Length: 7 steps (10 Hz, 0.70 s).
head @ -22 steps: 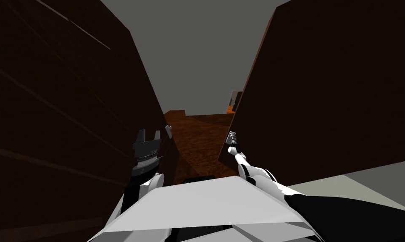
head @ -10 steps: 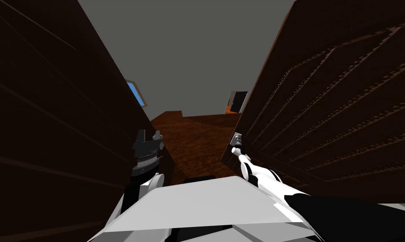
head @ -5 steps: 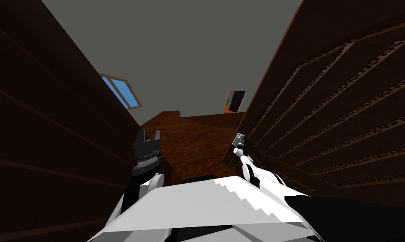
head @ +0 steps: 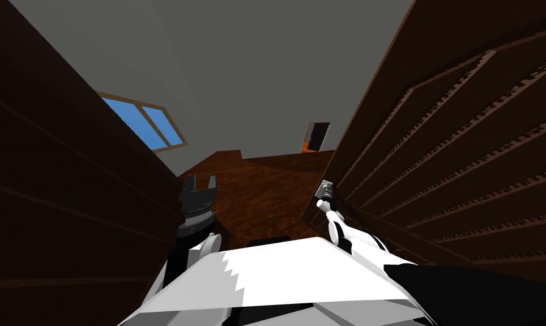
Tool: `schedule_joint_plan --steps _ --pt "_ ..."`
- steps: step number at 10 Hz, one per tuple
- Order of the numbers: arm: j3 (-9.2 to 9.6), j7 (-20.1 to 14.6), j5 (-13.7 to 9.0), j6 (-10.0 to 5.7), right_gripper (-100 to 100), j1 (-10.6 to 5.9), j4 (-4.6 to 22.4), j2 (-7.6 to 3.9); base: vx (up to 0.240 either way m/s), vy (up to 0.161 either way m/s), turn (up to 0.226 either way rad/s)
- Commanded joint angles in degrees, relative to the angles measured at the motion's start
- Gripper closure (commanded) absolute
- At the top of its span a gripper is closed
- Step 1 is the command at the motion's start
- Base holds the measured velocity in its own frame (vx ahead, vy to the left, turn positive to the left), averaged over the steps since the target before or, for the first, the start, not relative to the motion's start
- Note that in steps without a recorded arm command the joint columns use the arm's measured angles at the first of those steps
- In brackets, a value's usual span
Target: Push the door open
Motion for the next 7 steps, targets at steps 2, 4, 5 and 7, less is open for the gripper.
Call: schedule_joint_plan --steps 2,4,5,7 --pt "-0.81 -0.2 -0.3 -1.28 100 -0.40 2.1 -1.31 0.147 0.023 -0.061" --pt "-1.45 0.0 -0.6 -1.41 100 -0.25 2.3 -1.63 0.150 0.017 -0.042" --pt "-1.71 0.1 -0.7 -1.46 100 -0.19 2.4 -1.75 0.179 0.006 -0.059" --pt "-2.45 0.6 -1.2 -1.74 100 0.00 3.0 -1.92 0.088 -0.018 -0.030"
